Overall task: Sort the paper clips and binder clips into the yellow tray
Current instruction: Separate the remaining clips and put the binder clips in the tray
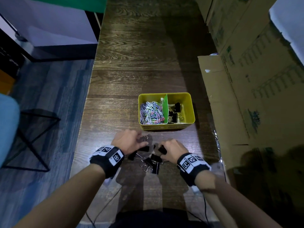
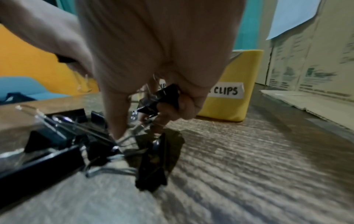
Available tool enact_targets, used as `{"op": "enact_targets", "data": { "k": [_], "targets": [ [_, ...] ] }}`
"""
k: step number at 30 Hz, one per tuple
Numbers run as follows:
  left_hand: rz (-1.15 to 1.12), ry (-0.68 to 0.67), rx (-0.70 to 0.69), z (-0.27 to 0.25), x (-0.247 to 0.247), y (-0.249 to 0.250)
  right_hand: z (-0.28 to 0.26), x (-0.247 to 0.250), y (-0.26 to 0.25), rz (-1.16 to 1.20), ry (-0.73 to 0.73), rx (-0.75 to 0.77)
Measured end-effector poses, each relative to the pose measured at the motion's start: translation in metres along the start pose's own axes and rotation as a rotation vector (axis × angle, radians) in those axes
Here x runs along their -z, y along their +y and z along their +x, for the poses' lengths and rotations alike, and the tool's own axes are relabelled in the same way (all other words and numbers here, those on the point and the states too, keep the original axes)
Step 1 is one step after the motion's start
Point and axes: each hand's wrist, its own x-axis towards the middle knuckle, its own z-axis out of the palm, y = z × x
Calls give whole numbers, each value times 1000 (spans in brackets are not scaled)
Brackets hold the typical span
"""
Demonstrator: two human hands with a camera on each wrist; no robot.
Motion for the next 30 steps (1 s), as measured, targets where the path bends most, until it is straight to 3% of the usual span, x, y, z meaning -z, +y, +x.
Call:
{"op": "enact_targets", "data": {
  "k": [7,11,15,20,26,30],
  "targets": [
    [179,-211,45,15,-18,19,-4,15,3,114,181,-6],
    [41,-199,55,19,-27,17,-8,26,12,243,265,30],
    [-119,-205,98,18,-28,13,-17,37,15,555,304,23],
    [-517,-166,174,11,-26,-5,-26,44,32,951,375,-16],
    [-1184,-253,298,-6,15,-12,-36,62,52,1359,491,-2],
    [-1325,-308,173,4,50,-2,-44,76,57,1556,518,19]
  ]
}}
